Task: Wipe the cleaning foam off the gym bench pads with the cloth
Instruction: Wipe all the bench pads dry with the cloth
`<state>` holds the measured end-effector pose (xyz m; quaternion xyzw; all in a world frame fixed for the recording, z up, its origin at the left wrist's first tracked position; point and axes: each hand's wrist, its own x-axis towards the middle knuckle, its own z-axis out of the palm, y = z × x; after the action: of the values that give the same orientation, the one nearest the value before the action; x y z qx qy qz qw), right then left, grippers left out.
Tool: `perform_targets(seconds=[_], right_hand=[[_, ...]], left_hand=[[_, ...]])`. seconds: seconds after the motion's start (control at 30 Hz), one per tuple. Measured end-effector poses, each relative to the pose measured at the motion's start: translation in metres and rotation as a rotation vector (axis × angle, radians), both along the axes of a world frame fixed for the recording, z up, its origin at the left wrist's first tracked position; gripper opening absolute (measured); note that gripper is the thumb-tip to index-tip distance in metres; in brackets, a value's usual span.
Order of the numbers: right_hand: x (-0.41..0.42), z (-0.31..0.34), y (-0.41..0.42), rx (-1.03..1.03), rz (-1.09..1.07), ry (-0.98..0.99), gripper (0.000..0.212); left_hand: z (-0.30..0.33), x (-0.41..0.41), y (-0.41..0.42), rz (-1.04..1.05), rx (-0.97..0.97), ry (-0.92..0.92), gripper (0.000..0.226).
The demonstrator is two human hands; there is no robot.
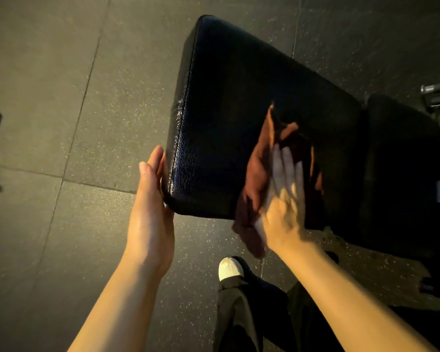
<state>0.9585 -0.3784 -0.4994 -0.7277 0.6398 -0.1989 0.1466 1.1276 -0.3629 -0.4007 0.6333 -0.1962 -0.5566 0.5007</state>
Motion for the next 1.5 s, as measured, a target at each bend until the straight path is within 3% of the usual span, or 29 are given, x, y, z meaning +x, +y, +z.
perform_targets(seconds=[0.23, 0.37, 0.5, 0.73, 1.03, 1.23, 1.37, 1.5], right_hand=[[0.082, 0.061, -0.02, -0.234, 0.558, -0.047, 0.05], [0.075, 0.053, -0.022, -0.363, 0.698, 0.0, 0.045], [0.048, 0.03, -0.011, -0.422, 0.598, 0.029, 0.059], [0.027, 0.005, 0.003, -0.506, 0.461, 0.098, 0.057], [-0.025, 0.006, 0.017, -0.307, 0.547, 0.261, 0.077], [0.063, 0.051, -0.03, -0.328, 0.698, 0.135, 0.069], [0.058, 0.042, -0.023, -0.339, 0.676, 0.091, 0.052], [0.048, 0.025, -0.015, -0.479, 0.59, 0.082, 0.051]], left_hand=[[0.001, 0.008, 0.008, 0.135, -0.017, 0.262, 0.057], [0.003, 0.021, 0.016, 0.12, 0.082, 0.229, 0.058], [0.002, 0.023, 0.02, 0.016, 0.15, 0.117, 0.052], [-0.003, 0.016, 0.025, -0.064, 0.144, 0.074, 0.047], [-0.001, 0.023, 0.029, -0.048, 0.161, 0.157, 0.065], [-0.003, 0.018, 0.031, -0.049, 0.1, 0.141, 0.054], [-0.007, 0.001, 0.035, 0.004, 0.083, 0.033, 0.056], [-0.016, -0.026, 0.043, 0.106, 0.085, -0.158, 0.06]])
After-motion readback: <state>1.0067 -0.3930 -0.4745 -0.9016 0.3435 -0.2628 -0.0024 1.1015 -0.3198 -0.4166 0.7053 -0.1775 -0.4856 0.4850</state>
